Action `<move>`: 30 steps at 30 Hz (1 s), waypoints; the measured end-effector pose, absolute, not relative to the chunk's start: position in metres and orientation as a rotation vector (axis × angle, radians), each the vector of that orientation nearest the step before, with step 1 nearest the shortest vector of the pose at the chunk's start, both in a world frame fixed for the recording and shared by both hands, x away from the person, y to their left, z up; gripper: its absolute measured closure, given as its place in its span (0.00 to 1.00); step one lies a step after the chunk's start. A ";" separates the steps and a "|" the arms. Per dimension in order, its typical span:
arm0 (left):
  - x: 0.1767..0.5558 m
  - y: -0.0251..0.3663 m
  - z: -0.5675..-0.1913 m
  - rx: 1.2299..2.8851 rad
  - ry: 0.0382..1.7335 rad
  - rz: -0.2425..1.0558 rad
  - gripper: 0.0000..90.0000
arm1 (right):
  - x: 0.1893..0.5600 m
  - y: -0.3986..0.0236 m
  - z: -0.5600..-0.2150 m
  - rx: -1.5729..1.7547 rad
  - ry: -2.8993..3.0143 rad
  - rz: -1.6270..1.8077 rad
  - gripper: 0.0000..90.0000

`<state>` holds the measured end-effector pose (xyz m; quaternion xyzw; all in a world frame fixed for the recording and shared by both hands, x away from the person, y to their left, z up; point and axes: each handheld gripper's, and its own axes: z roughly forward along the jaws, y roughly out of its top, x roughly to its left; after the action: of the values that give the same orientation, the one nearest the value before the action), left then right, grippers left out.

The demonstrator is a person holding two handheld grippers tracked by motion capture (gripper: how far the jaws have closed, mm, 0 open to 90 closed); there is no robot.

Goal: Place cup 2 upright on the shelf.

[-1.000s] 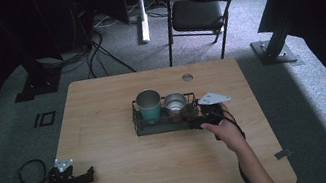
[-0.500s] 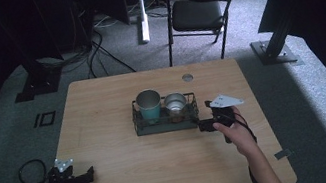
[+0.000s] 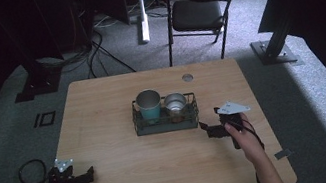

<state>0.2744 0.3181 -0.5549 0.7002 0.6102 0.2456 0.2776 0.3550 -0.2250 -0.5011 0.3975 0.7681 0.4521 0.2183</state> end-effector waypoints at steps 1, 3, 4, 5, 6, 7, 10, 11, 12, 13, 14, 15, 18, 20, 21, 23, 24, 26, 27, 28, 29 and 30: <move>0.274 0.318 -0.555 1.879 1.638 0.659 0.01 | 0.355 -0.226 -0.502 1.100 2.125 1.245 0.14; 0.274 0.318 -0.555 1.879 1.638 0.659 0.01 | 0.354 -0.229 -0.506 1.119 2.120 1.231 0.14; 0.274 0.318 -0.555 1.879 1.638 0.659 0.01 | 0.354 -0.231 -0.507 1.132 2.112 1.225 0.14; 0.274 0.318 -0.555 1.879 1.638 0.659 0.02 | 0.353 -0.232 -0.509 1.136 2.108 1.221 0.14; 0.274 0.318 -0.555 1.880 1.638 0.659 0.01 | 0.353 -0.234 -0.511 1.140 2.109 1.214 0.14; 0.274 0.318 -0.555 1.880 1.638 0.659 0.01 | 0.353 -0.234 -0.511 1.140 2.109 1.214 0.14; 0.274 0.318 -0.555 1.879 1.638 0.659 0.01 | 0.352 -0.238 -0.518 1.171 2.102 1.187 0.14; 0.274 0.318 -0.555 1.879 1.638 0.659 0.01 | 0.352 -0.240 -0.521 1.180 2.100 1.173 0.14; 0.274 0.318 -0.555 1.879 1.638 0.659 0.01 | 0.351 -0.241 -0.523 1.189 2.096 1.163 0.14; 0.274 0.318 -0.555 1.879 1.638 0.659 0.01 | 0.351 -0.242 -0.525 1.199 2.093 1.155 0.14; 0.274 0.318 -0.555 1.879 1.638 0.659 0.01 | 0.351 -0.243 -0.526 1.209 2.087 1.146 0.14; 0.274 0.318 -0.555 1.879 1.638 0.659 0.01 | 0.351 -0.243 -0.526 1.209 2.087 1.146 0.14; 0.274 0.318 -0.555 1.880 1.638 0.659 0.01 | 0.349 -0.246 -0.531 1.225 2.082 1.120 0.14; 0.274 0.318 -0.555 1.880 1.638 0.659 0.01 | 0.348 -0.248 -0.532 1.241 2.065 1.111 0.14; 0.274 0.318 -0.555 1.880 1.638 0.659 0.01 | 0.348 -0.248 -0.532 1.241 2.065 1.111 0.14; 0.274 0.318 -0.555 1.880 1.638 0.659 0.02 | 0.347 -0.249 -0.534 1.254 2.056 1.092 0.14; 0.274 0.318 -0.555 1.880 1.638 0.659 0.02 | 0.346 -0.251 -0.536 1.262 2.053 1.076 0.14; 0.274 0.318 -0.555 1.880 1.638 0.659 0.02 | 0.346 -0.253 -0.538 1.277 2.052 1.072 0.14; 0.274 0.318 -0.555 1.880 1.638 0.659 0.01 | 0.346 -0.253 -0.538 1.277 2.052 1.072 0.14; 0.274 0.318 -0.555 1.880 1.638 0.659 0.01 | 0.345 -0.255 -0.539 1.290 2.047 1.059 0.14; 0.274 0.318 -0.555 1.880 1.638 0.659 0.02 | 0.345 -0.255 -0.539 1.290 2.047 1.059 0.14; 0.274 0.318 -0.555 1.881 1.638 0.659 0.02 | 0.344 -0.258 -0.541 1.305 2.040 1.047 0.14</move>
<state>0.2744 0.3181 -0.5549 0.7005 0.6100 0.2456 0.2773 0.3440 -0.2577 -0.5408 0.4791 0.7489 0.3843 0.2489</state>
